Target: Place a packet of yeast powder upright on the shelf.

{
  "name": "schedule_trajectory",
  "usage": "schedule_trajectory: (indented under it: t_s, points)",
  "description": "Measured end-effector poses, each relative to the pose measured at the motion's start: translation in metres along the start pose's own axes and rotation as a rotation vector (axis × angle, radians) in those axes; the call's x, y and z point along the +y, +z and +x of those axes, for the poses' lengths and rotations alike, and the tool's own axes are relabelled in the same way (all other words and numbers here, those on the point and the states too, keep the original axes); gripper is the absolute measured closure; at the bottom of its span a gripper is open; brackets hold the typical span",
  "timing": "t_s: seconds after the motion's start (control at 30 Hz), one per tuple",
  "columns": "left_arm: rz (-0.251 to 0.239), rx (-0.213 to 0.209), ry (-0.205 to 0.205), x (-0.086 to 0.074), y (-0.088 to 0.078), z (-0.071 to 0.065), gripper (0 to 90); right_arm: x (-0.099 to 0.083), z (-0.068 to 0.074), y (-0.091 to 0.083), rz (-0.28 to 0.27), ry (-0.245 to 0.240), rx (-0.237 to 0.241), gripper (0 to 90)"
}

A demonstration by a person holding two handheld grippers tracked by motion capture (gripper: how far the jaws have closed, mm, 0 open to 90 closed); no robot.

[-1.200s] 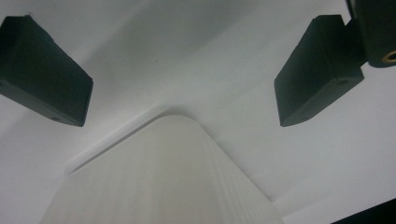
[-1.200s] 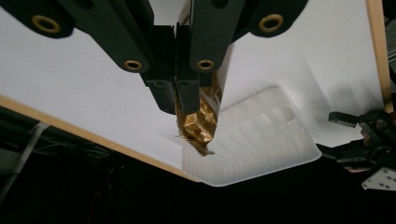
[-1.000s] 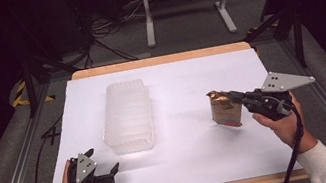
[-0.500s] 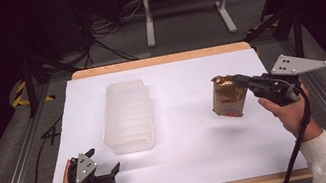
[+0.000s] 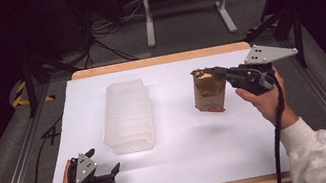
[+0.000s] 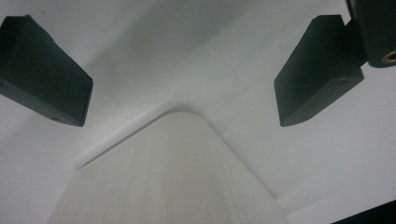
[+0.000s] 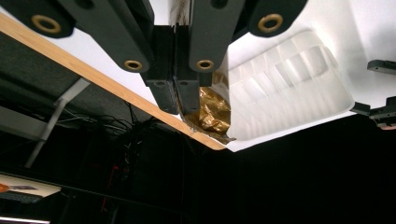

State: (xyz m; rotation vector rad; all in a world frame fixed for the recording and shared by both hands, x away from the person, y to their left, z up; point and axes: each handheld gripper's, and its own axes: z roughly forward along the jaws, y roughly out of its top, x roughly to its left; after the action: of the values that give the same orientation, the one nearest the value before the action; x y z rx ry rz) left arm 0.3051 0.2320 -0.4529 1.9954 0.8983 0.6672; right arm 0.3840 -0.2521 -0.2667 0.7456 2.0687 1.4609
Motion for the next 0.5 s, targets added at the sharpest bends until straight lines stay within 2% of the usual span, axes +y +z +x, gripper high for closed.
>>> schedule_trajectory:
  t_s: [0.3, 0.5]
  points:
    - [0.002, -0.011, -0.009, -0.001, 0.000, 0.000, 5.3, 0.011, 0.006, 0.033, -0.001, -0.003, 0.044, 88.9]
    - [0.007, -0.013, 0.002, -0.001, 0.000, -0.001, 5.4, 0.014, 0.009, 0.052, 0.003, -0.009, 0.065, 88.8]
